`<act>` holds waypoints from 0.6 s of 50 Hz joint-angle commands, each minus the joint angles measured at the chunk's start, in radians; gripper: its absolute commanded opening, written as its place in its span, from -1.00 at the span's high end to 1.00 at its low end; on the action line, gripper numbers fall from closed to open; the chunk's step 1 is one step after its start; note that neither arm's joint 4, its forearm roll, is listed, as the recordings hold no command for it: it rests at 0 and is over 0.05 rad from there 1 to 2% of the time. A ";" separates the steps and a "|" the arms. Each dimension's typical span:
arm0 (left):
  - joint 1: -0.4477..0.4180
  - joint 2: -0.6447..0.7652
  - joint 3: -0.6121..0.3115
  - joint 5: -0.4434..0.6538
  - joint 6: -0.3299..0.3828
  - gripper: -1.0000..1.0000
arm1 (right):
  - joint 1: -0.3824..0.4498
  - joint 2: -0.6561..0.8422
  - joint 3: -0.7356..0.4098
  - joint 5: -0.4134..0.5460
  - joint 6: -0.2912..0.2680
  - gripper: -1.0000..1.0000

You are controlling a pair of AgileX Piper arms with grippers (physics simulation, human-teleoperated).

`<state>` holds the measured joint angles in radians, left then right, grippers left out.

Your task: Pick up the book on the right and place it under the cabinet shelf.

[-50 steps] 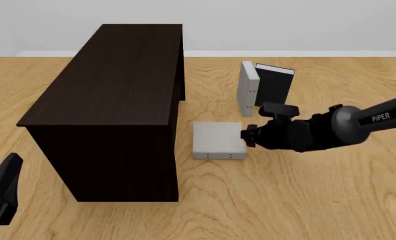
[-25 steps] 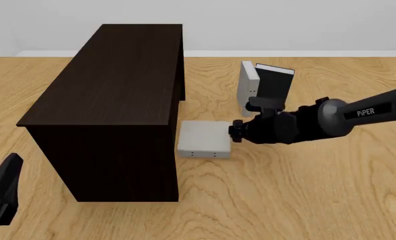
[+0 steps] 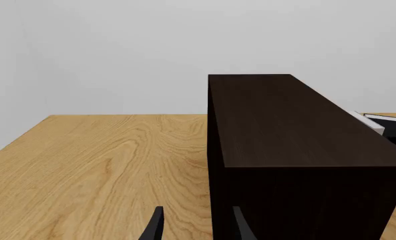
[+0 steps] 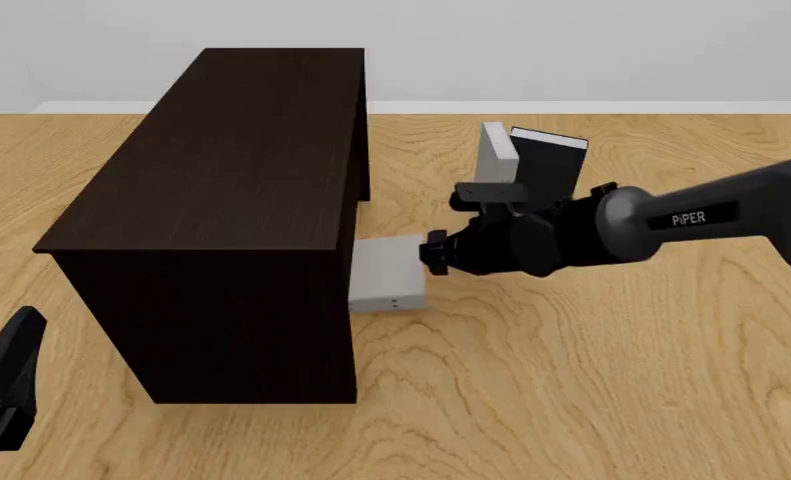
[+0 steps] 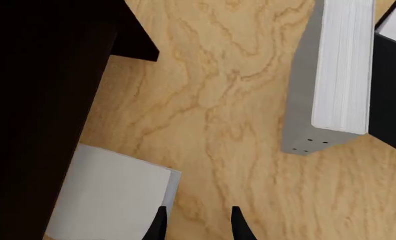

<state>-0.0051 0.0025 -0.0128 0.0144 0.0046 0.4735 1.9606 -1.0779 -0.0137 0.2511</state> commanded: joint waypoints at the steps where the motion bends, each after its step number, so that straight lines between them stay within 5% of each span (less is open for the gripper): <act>1: -0.002 -0.001 0.001 -0.004 0.002 -1.00 | 0.074 0.064 -0.043 -0.081 0.094 -1.00; 30: -0.003 -0.001 0.001 -0.004 0.002 -1.00 | 0.162 0.137 -0.182 -0.043 0.109 -1.00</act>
<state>-0.0050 0.0024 -0.0118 0.0135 0.0045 0.5699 2.0441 -1.2360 0.0385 0.3004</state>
